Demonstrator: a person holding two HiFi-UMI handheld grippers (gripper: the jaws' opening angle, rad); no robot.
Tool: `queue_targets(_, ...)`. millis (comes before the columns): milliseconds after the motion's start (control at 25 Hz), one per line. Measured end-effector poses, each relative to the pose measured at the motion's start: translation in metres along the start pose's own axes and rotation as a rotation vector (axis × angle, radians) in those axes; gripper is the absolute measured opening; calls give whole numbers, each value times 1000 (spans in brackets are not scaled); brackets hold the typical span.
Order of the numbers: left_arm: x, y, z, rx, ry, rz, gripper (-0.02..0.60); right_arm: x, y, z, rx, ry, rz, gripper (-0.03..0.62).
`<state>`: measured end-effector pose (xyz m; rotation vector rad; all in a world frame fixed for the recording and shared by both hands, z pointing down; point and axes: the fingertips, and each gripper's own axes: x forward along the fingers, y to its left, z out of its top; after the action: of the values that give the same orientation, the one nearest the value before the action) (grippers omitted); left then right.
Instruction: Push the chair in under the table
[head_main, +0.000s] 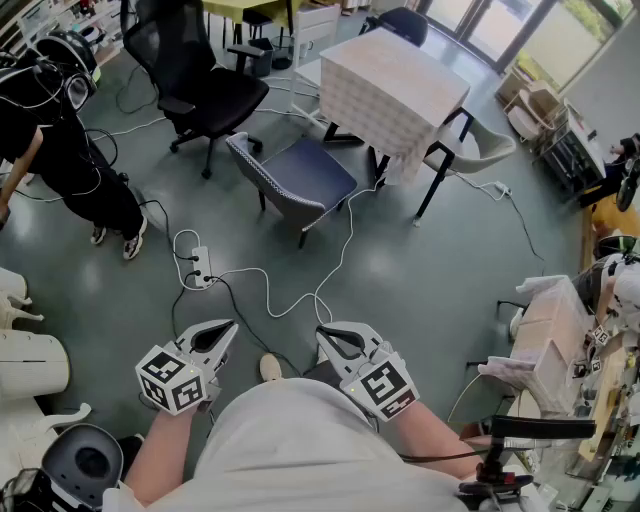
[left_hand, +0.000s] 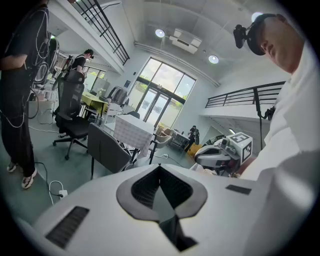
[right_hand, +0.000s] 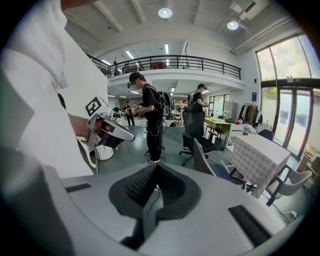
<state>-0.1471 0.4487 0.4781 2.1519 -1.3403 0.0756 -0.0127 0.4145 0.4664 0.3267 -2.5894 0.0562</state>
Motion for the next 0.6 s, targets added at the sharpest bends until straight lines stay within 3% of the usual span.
queue_targets(440, 44, -24, 4, -17, 14, 14, 11, -26, -39, -13, 7, -24, 7, 14)
queue_targets(600, 77, -24, 16, -32, 17, 72, 12, -43, -78, -20, 25, -27, 6, 14)
